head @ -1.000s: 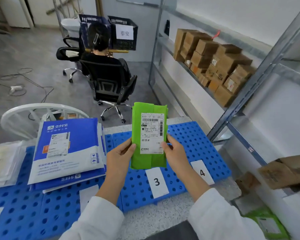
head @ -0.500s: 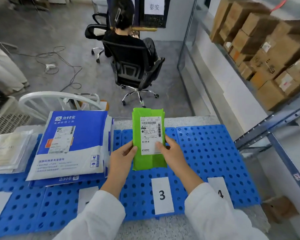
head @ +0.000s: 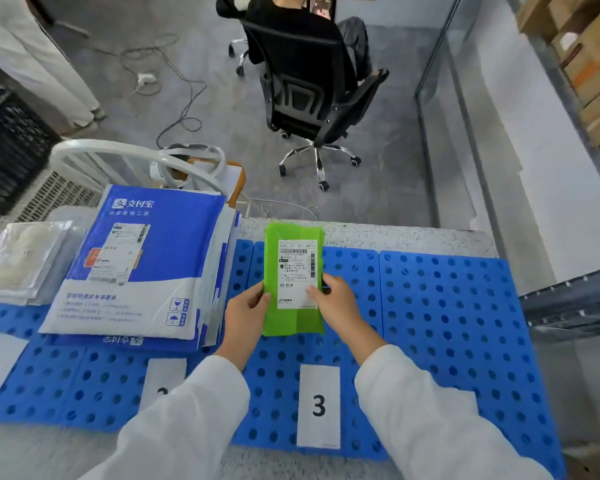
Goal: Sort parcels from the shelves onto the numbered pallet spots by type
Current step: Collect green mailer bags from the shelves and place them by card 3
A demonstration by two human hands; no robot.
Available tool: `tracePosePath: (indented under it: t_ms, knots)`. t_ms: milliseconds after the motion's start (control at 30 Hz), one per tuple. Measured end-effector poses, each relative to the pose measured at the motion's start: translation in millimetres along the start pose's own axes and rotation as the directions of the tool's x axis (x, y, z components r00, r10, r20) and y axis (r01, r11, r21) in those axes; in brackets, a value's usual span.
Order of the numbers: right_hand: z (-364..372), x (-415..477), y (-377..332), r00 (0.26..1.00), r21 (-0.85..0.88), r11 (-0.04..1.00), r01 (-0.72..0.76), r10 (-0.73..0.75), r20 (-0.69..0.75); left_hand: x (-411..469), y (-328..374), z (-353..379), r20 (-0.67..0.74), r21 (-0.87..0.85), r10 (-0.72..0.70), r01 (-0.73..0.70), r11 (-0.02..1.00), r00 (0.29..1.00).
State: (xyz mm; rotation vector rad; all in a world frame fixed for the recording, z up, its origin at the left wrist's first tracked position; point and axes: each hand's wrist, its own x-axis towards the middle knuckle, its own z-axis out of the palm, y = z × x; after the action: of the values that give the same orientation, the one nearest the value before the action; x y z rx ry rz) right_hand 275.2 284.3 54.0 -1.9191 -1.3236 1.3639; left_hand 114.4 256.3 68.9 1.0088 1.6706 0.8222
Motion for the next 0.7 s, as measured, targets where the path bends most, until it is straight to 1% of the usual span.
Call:
tracePosePath:
  t_ms: [133,300,400,533,567,700]
  knots:
    - [7.5,17.5,2.4,0.999,-0.104,0.995,-0.006,0.011,0.052,14.0,-5.9,2.5,-0.002,0.02,-0.043,0.043,0.999,0.999]
    - [17.0,30.0,14.1,0.997,-0.159,0.987,-0.018,0.031,0.076,26.0,-18.4,6.9,0.012,0.126,-0.075,0.073,0.989,0.997]
    - [23.4,29.6,22.1,0.994,-0.122,0.991,-0.061,0.071,0.083,30.7,-22.9,8.8,-0.007,0.182,-0.08,0.08,0.98,0.997]
    - [28.7,24.8,28.9,0.996,-0.017,0.996,-0.083,0.083,0.014,34.3,-25.2,14.8,-0.028,0.226,-0.065,0.07,0.972,0.998]
    - [28.9,25.3,30.7,0.997,-0.011,0.997,-0.076,0.076,0.004,34.7,-25.1,16.2,-0.029,0.23,-0.064,0.069,0.971,0.998]
    - [27.2,20.6,30.2,0.999,-0.083,0.996,-0.025,0.026,0.018,35.2,-19.8,16.0,-0.04,0.279,-0.017,0.027,0.96,0.999]
